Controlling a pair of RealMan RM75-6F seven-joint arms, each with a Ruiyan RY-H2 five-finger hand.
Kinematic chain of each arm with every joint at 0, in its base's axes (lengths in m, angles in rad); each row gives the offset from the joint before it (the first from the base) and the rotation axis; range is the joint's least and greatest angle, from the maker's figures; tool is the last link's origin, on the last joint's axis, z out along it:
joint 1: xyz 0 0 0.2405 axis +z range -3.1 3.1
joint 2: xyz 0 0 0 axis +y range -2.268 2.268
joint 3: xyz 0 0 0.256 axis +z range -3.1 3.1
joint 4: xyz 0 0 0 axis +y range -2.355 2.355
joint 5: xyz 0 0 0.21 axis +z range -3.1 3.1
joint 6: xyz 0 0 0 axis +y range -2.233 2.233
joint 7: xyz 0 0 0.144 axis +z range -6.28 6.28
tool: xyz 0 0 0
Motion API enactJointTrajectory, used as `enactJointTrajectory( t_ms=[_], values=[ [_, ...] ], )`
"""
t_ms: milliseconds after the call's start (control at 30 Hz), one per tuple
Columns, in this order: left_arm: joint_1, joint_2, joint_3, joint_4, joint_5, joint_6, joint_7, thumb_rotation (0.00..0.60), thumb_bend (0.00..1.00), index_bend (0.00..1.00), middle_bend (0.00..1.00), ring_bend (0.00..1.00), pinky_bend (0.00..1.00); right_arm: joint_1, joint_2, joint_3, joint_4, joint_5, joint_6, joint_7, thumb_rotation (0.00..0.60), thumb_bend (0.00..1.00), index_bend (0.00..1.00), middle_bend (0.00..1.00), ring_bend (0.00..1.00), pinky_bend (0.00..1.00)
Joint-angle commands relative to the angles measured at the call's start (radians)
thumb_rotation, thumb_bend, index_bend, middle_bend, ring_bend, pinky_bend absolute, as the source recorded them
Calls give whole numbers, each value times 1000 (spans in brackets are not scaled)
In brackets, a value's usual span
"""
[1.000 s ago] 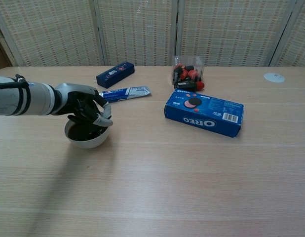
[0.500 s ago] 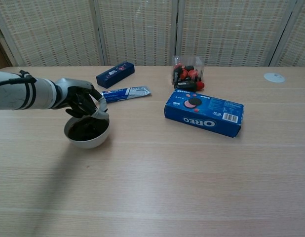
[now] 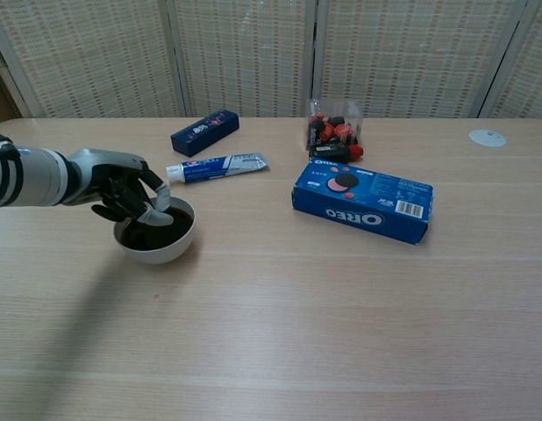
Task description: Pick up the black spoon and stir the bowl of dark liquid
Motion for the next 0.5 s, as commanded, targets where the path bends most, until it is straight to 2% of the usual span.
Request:
enactJointTrajectory(
  t_ms=[33, 100, 333, 500],
  values=[
    [13, 6, 0, -9, 21, 5, -8, 600, 391, 400, 1000, 1000, 1000, 0, -1, 0, 1, 0, 1, 1, 600, 260, 26, 157, 57, 144],
    [21, 11, -2, -18, 34, 10, -15, 600, 381, 340, 1000, 1000, 1000, 0, 0, 0, 1, 1, 1, 1, 600, 260, 26, 157, 57, 144],
    [37, 24, 4, -34, 64, 22, -16, 600, 304, 233, 1000, 1000, 1000, 2, -2, 2, 3, 8, -5, 1, 600, 261, 26, 157, 57, 144],
    [50, 32, 8, -43, 80, 27, -19, 600, 287, 151, 1000, 1000, 1000, 4, -3, 2, 4, 8, -7, 0, 600, 261, 26, 157, 57, 144]
  ],
)
